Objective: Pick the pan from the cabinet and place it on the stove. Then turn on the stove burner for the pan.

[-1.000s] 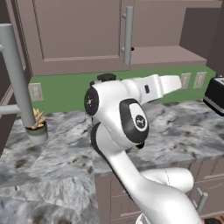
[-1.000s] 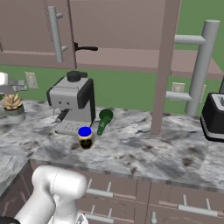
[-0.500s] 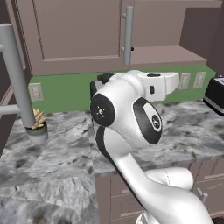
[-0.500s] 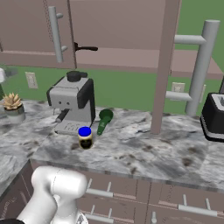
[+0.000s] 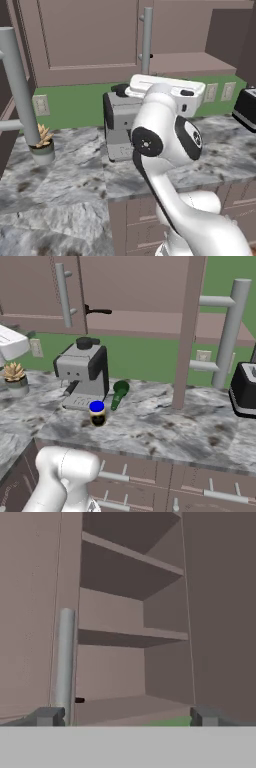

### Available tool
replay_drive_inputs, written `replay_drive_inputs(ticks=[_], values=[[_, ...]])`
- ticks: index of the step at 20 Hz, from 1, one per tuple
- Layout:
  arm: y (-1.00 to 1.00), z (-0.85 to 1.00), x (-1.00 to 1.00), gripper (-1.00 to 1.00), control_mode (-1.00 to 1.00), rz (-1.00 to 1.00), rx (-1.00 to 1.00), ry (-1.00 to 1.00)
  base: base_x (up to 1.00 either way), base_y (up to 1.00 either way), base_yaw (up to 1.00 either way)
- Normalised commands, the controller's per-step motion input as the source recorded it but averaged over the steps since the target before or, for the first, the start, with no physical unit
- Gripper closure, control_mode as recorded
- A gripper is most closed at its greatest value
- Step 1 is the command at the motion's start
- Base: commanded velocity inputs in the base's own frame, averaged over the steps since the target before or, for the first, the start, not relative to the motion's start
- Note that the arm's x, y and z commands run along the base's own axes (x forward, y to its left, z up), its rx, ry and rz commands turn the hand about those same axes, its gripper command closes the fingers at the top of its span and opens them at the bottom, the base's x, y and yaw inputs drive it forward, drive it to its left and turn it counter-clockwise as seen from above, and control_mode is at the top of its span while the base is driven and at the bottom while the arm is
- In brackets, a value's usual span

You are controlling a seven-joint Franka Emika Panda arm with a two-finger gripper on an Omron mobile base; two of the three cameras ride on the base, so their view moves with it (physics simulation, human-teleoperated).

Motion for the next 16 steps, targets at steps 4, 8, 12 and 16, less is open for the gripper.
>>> replay_drive_inputs(ticks=[4,8,12,16], values=[[-0.21,0.00,0.71,-1.00,-1.00,0.06,0.08,0.11,0.00,0.00,0.00],[-0.19,0.00,0.70,-1.00,-1.00,0.06,0.10,0.12,0.00,0.00,0.00],[0.01,0.00,0.61,-1.00,-1.00,0.14,0.10,0.02,0.00,0.00,0.00],[0.14,0.00,0.44,-1.00,-1.00,0.18,0.10,0.00,0.00,0.00,0.00]])
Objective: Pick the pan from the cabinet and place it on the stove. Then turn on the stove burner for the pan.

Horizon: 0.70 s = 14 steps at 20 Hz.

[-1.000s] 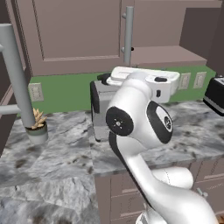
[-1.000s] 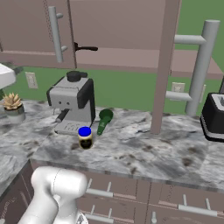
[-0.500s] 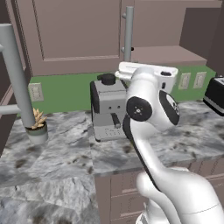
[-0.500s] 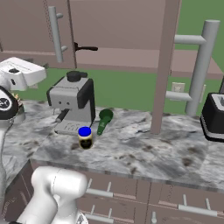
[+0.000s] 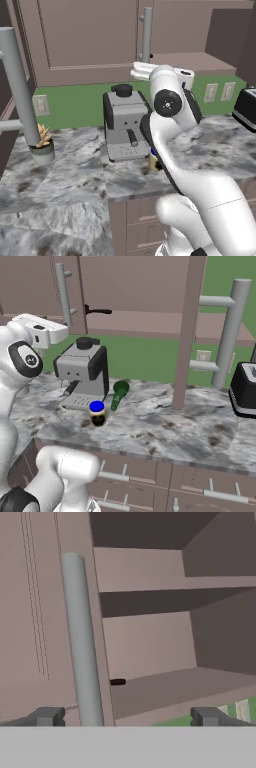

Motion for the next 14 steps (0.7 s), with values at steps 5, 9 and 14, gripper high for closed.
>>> replay_drive_inputs(ticks=[5,9,14], values=[[0.02,0.00,0.43,-1.00,-1.00,0.16,0.06,0.00,0.00,0.00,0.00],[0.00,0.07,0.37,-1.00,-1.00,0.08,0.02,-0.01,0.00,0.00,0.00],[0.10,0.00,0.26,-1.00,-1.00,0.02,-0.10,-0.03,0.00,0.00,0.00]])
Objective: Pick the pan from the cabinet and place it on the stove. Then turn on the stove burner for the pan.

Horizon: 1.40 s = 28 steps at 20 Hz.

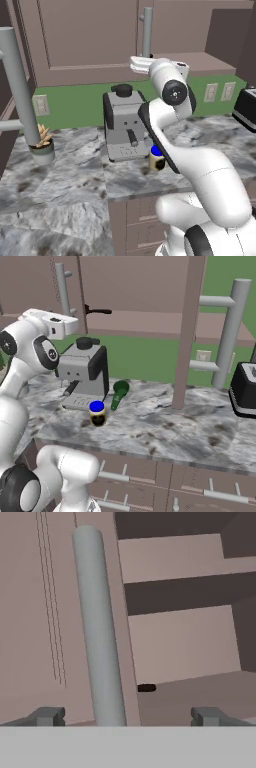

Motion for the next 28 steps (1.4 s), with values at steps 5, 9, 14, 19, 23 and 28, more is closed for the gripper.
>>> replay_drive_inputs(ticks=[5,9,14,19,23,28], values=[[0.05,0.00,0.18,-1.00,-1.00,0.00,-0.14,-0.05,0.00,0.00,0.00],[0.00,0.00,0.28,-1.00,-1.00,0.00,-0.11,-0.03,0.00,0.00,0.00],[0.02,0.00,0.38,-1.00,-1.00,0.00,-0.07,0.00,0.00,0.00,0.00],[0.08,0.00,0.37,-1.00,-1.00,0.00,-0.03,0.00,0.00,0.00,0.00],[0.13,0.00,0.32,-1.00,-1.00,0.00,-0.01,0.00,0.00,0.00,0.00],[0.14,0.00,0.26,-1.00,-1.00,0.00,0.00,0.00,0.00,0.00,0.00]])
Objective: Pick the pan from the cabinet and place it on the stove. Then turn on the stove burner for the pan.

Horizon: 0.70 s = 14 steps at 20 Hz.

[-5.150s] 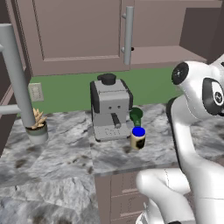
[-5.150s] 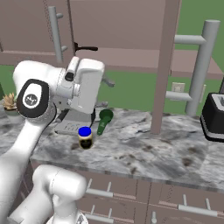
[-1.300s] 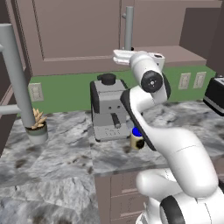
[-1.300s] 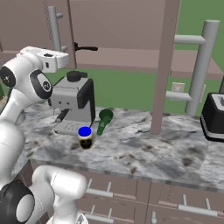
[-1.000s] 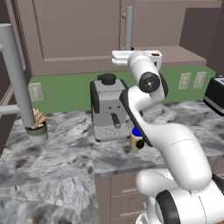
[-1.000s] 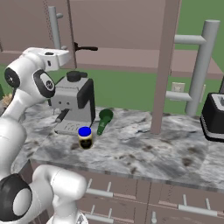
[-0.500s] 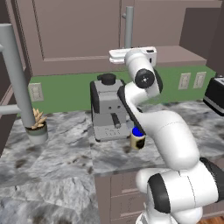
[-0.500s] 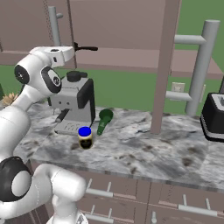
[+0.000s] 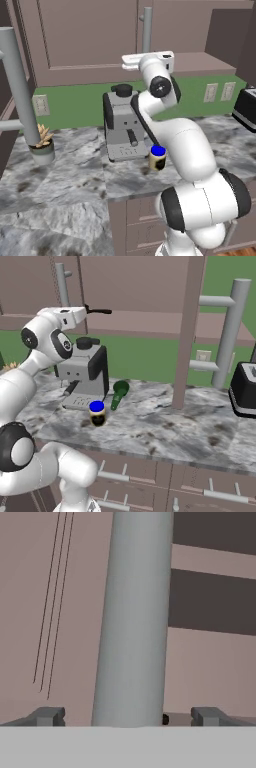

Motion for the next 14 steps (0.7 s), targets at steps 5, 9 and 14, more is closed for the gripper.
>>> replay_drive_inputs(ticks=[5,9,14], values=[[0.11,-0.03,0.41,1.00,-1.00,0.00,0.00,0.00,0.00,0.00,0.00],[0.28,-0.17,0.43,1.00,-1.00,0.00,-0.03,0.05,0.00,0.00,0.00],[0.12,-0.06,0.01,1.00,-1.00,0.00,-0.02,0.03,0.00,0.00,0.00]])
